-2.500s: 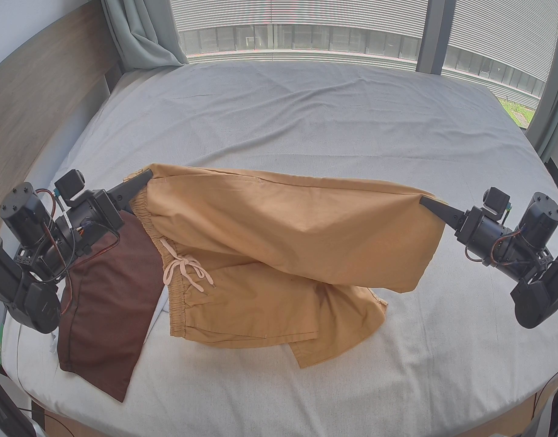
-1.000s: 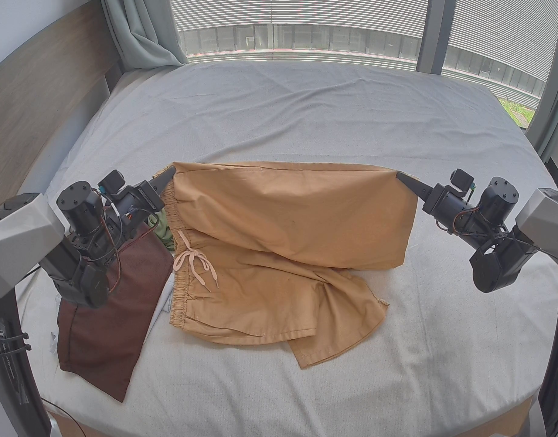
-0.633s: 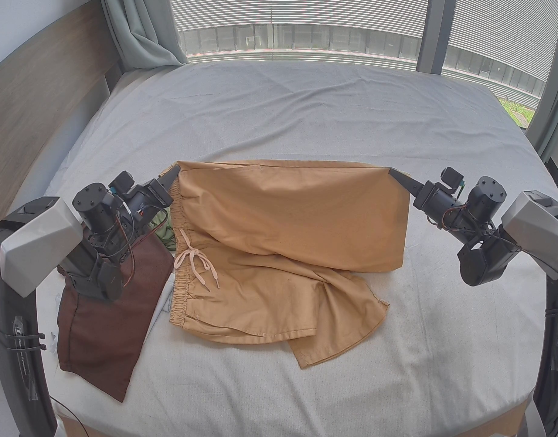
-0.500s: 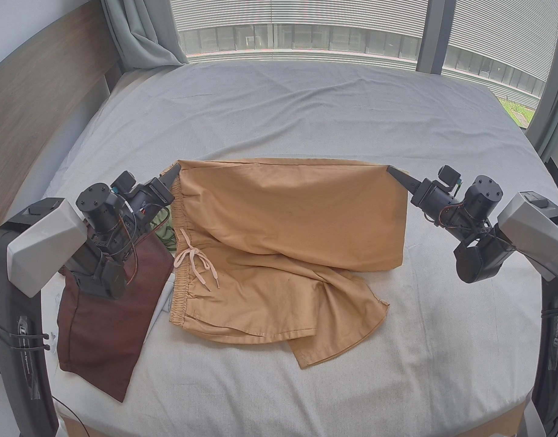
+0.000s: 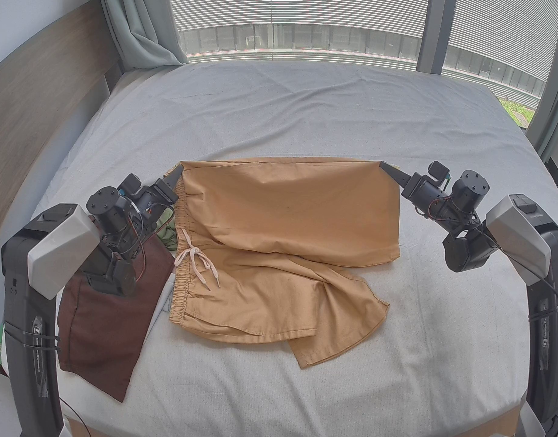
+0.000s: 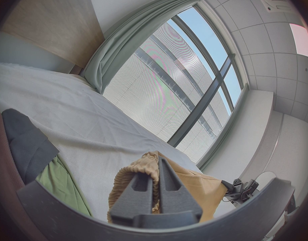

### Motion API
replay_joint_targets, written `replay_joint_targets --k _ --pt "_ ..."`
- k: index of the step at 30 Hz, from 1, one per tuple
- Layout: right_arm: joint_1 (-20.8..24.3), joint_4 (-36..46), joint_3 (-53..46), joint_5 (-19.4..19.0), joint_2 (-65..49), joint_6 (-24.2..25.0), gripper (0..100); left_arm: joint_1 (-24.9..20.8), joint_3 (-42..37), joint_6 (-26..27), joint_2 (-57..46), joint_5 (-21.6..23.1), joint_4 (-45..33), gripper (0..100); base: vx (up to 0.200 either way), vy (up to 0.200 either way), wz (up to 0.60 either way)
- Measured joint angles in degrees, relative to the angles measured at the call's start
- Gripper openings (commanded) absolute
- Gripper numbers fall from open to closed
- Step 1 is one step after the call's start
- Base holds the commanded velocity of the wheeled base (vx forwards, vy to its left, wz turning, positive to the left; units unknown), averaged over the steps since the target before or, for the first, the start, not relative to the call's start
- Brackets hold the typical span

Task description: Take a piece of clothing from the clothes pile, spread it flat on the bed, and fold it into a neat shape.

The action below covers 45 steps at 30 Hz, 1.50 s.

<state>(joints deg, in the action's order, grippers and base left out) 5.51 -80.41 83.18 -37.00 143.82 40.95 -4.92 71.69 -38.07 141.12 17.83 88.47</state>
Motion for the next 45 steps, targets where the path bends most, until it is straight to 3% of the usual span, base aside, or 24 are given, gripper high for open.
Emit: replay_joint_targets --k 11,12,13,25,35,45 --pt "-0.06 1.04 5.74 0.09 4.08 -0.04 0 -0.06 2.36 -2.68 1.9 -0.21 -0.23 0 0.0 0.0 0.0" --pt "-0.06 1.04 6.23 0.09 4.33 -0.04 0 -0.06 2.47 -2.68 1.94 -0.21 -0.3 100 0.0 0.0 0.0" --pt "-0.09 1.15 6.73 0.09 4.58 -0.04 100 -0.06 2.72 -2.68 2.05 -0.22 -0.41 100 0.0 0.0 0.0" --pt "-0.67 1.94 7.64 0.22 6.03 -0.68 100 -0.28 2.86 -5.63 2.54 -0.13 -2.61 100 0.0 0.0 0.0" --pt "-0.63 -3.12 -6.8 0.13 1.71 -1.23 100 -0.04 -1.57 -5.74 0.98 0.28 -5.4 100 0.0 0.0 0.0" --pt "0.63 -7.45 -22.78 0.11 -4.79 -5.12 100 0.82 -14.88 -5.67 -4.51 3.07 -1.6 100 0.0 0.0 0.0"
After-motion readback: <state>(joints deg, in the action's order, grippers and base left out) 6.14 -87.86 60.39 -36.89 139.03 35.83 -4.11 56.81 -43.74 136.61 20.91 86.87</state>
